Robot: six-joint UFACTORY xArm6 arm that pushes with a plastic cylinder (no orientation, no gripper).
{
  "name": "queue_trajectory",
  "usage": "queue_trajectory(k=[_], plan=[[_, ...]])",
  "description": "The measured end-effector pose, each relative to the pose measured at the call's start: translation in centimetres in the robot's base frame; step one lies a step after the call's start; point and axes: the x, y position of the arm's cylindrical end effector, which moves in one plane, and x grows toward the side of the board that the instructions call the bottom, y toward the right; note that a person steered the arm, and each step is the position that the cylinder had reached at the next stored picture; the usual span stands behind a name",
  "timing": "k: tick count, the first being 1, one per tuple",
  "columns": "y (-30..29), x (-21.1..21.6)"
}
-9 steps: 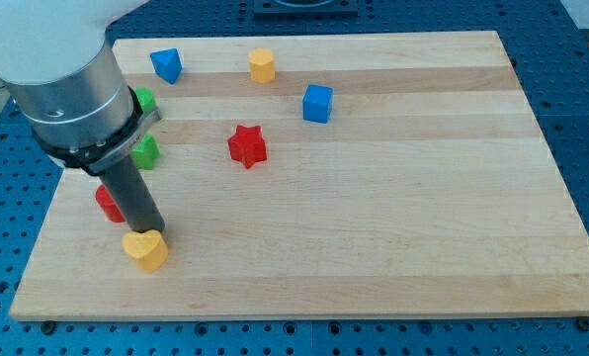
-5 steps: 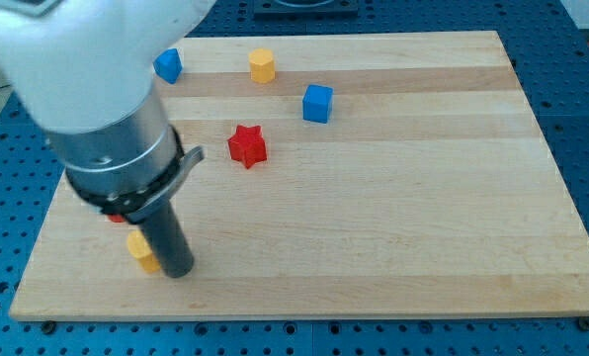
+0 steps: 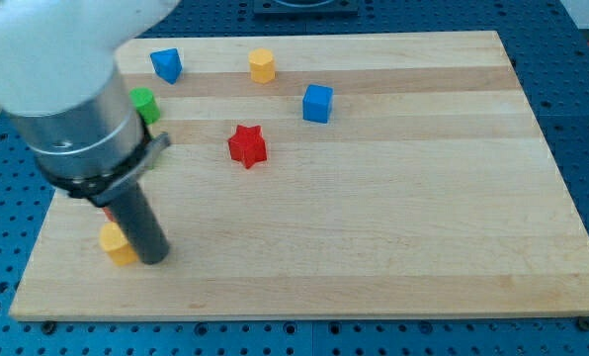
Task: Place yellow heart below to the red circle
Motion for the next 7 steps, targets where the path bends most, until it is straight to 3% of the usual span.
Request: queue_trajectory(k=[1,3,4,5,7], plan=[[-0.2,-0.1],[20.9,-8.2],[21.3,-14.5],[17.2,-17.8],[10.9,-16.2]])
